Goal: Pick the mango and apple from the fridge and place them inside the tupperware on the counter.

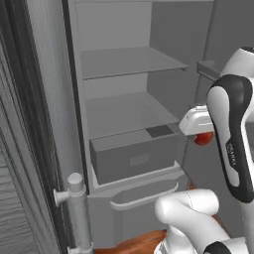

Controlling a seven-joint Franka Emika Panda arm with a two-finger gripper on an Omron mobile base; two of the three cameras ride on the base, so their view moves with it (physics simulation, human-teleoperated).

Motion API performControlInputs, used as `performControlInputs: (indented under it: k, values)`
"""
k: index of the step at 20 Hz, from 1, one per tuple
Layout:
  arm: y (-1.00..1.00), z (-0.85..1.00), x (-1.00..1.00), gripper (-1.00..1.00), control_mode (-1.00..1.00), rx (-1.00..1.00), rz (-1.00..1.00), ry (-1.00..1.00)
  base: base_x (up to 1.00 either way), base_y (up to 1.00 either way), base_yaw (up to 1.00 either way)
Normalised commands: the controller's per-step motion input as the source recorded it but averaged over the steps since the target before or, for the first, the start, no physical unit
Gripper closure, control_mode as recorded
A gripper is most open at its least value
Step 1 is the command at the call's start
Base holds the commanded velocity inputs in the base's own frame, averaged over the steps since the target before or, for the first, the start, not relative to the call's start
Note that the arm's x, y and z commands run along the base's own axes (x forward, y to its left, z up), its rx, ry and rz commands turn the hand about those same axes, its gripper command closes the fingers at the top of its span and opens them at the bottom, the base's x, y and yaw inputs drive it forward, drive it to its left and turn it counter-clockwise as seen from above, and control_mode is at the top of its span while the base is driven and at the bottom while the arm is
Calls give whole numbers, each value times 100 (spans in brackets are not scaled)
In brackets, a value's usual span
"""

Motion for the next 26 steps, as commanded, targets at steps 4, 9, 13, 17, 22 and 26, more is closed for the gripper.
performControlInputs:
  k: [4, 9, 13, 17, 22, 26]
  values:
    - [0, 0, 0, 100, 100, 0, 0, 0, -75, -10, 24]
    - [0, 0, 0, 100, 100, 0, 0, 0, -95, -9, 24]
    - [0, 0, 0, 100, 100, 0, 0, 0, -100, -8, 21]
    - [0, 0, 0, 100, 100, 0, 0, 0, -98, -1, 22]
    - [0, 0, 0, 100, 100, 0, 0, 0, -88, -13, 31]
    - [0, 0, 0, 100, 100, 0, 0, 0, -70, -54, 38]
